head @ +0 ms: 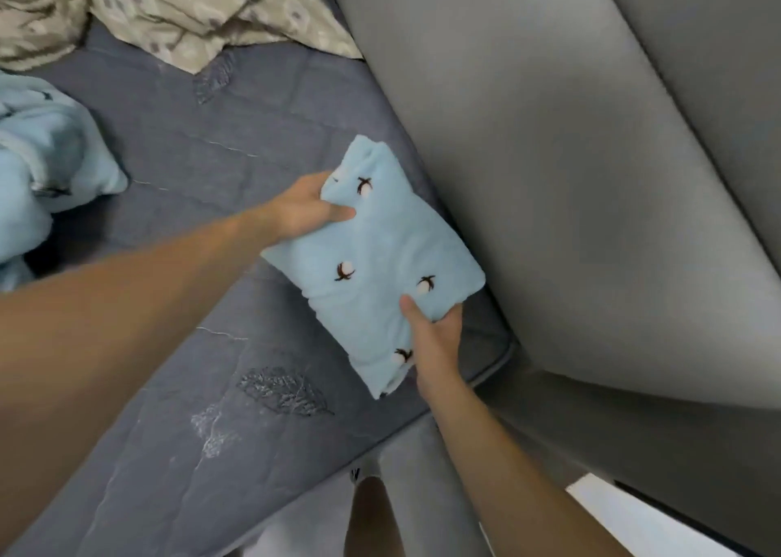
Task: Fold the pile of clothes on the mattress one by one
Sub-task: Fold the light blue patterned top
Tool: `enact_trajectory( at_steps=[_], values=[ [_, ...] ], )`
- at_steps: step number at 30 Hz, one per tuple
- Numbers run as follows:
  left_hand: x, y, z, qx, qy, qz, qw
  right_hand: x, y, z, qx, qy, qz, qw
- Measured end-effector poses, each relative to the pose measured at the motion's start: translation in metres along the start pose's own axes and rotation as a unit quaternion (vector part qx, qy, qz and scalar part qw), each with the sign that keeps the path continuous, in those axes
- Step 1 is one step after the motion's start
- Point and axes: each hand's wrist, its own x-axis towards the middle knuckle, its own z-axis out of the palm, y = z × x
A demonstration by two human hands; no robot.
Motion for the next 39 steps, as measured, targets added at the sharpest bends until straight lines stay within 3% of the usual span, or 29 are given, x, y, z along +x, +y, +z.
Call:
enact_trajectory(
  at_steps=[5, 11, 15, 19, 21, 22, 24, 26, 28, 31, 35, 39],
  values=[
    [0.037, 0.013, 0.035, 0.088, -0.038, 0.033, 0.995, -0.002, 0.013, -0.014, 0.056, 0.078, 0.021, 0.995],
    [0.036, 0.000, 0.041, 0.174, 0.024, 0.053, 0.983, -0.010, 0.012, -0.021, 0.082, 0.103, 0.073, 0.989],
    [0.022, -0.013, 0.031, 0.134, 0.016, 0.055, 0.989, -0.016, 0.013, -0.023, 0.018, 0.098, 0.022, 0.995],
    [0.018, -0.031, 0.039, 0.262, 0.047, -0.009, 0.964, -0.011, 0.016, -0.019, -0.113, 0.135, 0.063, 0.982],
    [0.015, -0.030, 0.052, 0.327, 0.128, 0.021, 0.936, -0.008, 0.010, -0.011, -0.286, 0.207, 0.021, 0.935],
    [0.010, -0.027, 0.059, 0.358, 0.184, 0.055, 0.914, -0.010, 0.006, -0.008, -0.373, 0.228, -0.053, 0.898],
    [-0.003, -0.024, 0.072, 0.408, 0.253, 0.153, 0.864, -0.017, -0.003, 0.003, -0.481, 0.211, -0.221, 0.822],
    [-0.019, -0.030, 0.085, 0.425, 0.234, 0.267, 0.833, -0.019, -0.005, 0.017, -0.506, 0.155, -0.307, 0.791],
    [-0.028, -0.048, 0.096, 0.450, 0.173, 0.302, 0.823, -0.011, 0.003, 0.029, -0.519, 0.085, -0.328, 0.785],
    [-0.020, -0.076, 0.100, 0.500, 0.125, 0.261, 0.816, 0.011, 0.028, 0.032, -0.591, 0.019, -0.329, 0.736],
    [0.009, -0.101, 0.098, 0.524, 0.141, 0.259, 0.799, 0.050, 0.049, 0.023, -0.655, 0.006, -0.349, 0.670],
    [0.034, -0.127, 0.107, 0.530, 0.161, 0.258, 0.791, 0.078, 0.074, 0.024, -0.660, 0.022, -0.365, 0.657]
  ],
)
